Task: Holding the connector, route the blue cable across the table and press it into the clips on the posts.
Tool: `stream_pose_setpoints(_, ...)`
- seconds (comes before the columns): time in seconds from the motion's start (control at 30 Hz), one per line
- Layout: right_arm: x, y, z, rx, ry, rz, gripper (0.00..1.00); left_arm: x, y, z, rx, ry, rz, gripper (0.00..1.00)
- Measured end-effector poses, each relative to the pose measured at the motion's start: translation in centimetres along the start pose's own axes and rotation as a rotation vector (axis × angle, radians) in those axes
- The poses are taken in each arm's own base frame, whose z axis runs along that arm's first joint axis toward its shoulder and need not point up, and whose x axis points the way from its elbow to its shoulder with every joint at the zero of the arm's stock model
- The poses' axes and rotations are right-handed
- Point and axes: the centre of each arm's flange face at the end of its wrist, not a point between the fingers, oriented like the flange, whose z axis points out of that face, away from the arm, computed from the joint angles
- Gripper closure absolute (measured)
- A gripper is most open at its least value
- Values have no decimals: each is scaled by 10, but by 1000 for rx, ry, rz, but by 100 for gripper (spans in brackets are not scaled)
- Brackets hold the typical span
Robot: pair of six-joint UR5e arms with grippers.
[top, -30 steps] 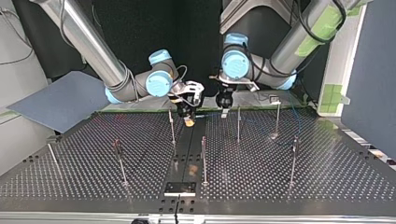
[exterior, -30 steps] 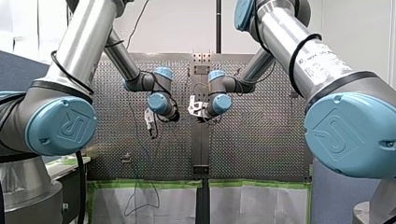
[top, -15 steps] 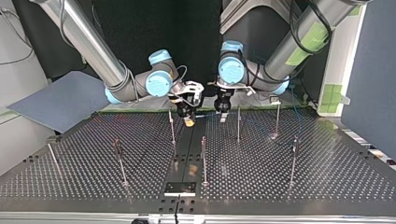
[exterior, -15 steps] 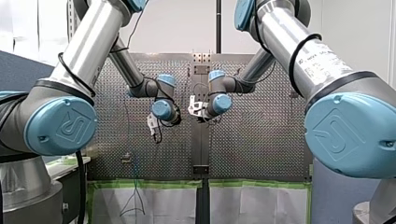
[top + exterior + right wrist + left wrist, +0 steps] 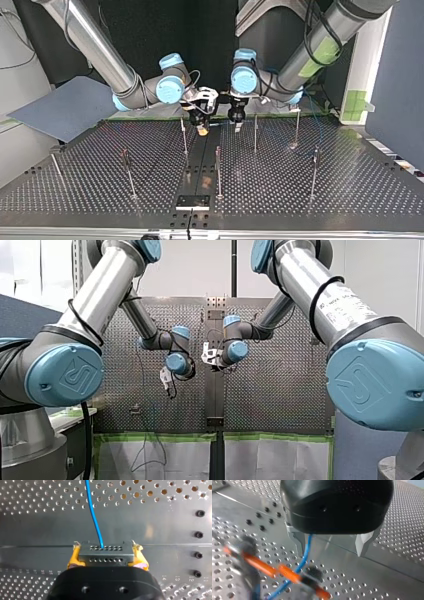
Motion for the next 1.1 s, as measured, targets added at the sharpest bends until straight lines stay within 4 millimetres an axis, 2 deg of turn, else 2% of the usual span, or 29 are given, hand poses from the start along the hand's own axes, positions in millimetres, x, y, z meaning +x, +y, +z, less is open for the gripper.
stream_pose_setpoints(0.4, 0, 0, 0, 0, 0, 0, 100, -2, 1, 6, -56, -21, 2, 0)
stream_pose_setpoints(0.43, 0, 0, 0, 0, 0, 0, 100, -3, 2, 5, -64, -23, 3, 2)
stream_pose_setpoints(0.47, 0, 0, 0, 0, 0, 0, 100, -3, 2, 5, -74, -26, 6, 22)
stream_pose_setpoints(0.5, 0, 0, 0, 0, 0, 0, 100, -3, 3, 5, -79, -28, 8, 22)
stream_pose_setpoints(0.53, 0, 0, 0, 0, 0, -1, 100, -3, 3, 4, -84, -30, 9, 33)
stream_pose_setpoints(0.57, 0, 0, 0, 0, 0, -1, 100, -3, 3, 4, -87, -32, 11, 51)
stream_pose_setpoints(0.6, 0, 0, 0, 0, 0, -1, 100, -3, 2, 4, -88, -32, 11, 51)
stream_pose_setpoints(0.67, 0, 0, 0, 0, 0, -1, 100, -2, 1, 4, -88, -34, 10, 78)
stream_pose_setpoints(0.7, 0, 0, 0, 0, 0, -1, 100, -2, 1, 4, -88, -35, 9, 78)
stream_pose_setpoints(0.73, 0, 0, 0, 0, 0, -2, 100, -2, 0, 3, -87, -36, 7, 89)
stream_pose_setpoints(0.77, 0, 0, 0, 0, 0, -2, 100, -2, -1, 3, -86, -37, 5, 96)
stream_pose_setpoints(0.8, 0, 0, 0, 0, 0, -2, 100, -2, -1, 3, -86, -37, 4, 96)
stream_pose_setpoints(0.83, 0, 0, 0, 0, 0, -3, 100, -2, -1, 3, -86, -37, 3, 100)
stream_pose_setpoints(1.1, 0, 0, 0, 0, -1, -4, 100, -3, -2, 3, -86, -37, 1, 100)
